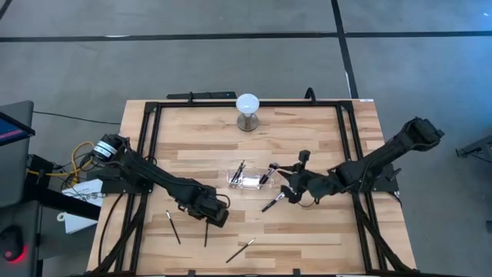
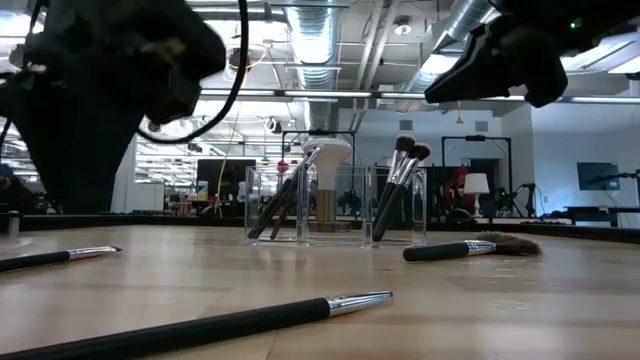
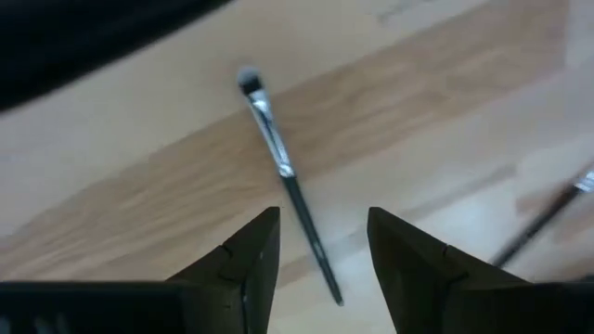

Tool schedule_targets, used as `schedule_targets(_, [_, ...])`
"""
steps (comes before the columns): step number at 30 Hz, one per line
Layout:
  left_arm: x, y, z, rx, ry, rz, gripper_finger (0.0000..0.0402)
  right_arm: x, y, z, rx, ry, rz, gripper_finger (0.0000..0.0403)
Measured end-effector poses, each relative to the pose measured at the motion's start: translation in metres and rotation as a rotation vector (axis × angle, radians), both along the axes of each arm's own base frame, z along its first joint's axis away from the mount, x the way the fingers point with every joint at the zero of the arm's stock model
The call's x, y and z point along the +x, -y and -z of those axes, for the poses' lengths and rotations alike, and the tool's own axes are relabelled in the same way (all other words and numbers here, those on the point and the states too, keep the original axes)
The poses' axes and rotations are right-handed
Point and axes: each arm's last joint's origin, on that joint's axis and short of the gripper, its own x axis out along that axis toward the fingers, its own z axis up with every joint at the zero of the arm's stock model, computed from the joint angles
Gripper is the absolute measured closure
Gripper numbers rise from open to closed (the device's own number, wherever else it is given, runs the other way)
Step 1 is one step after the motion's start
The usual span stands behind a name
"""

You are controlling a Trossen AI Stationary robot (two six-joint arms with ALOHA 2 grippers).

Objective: Put items in baskets/containers
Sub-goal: Put the black eyeshadow brush into the transparent organizer

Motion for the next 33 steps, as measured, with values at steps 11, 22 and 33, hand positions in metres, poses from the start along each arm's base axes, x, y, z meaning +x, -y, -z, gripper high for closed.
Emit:
schedule_targets(11, [0.009,-0.006,0.033,0.014,-0.099,-0.028,0.0254,0.007,0.019,0.002,0.083,-0.059,-0.072,0.0348])
schedule_targets(22, [0.009,-0.005,0.048,0.048,-0.149,0.069,0.0299,0.004,0.017,0.006,0.132,-0.098,-0.095,0.0348])
schedule_targets(33, [0.006,-0.007,0.049,0.089,-0.160,0.203,0.0385,-0.001,0.005,0.007,0.193,-0.104,-0.126,0.0348])
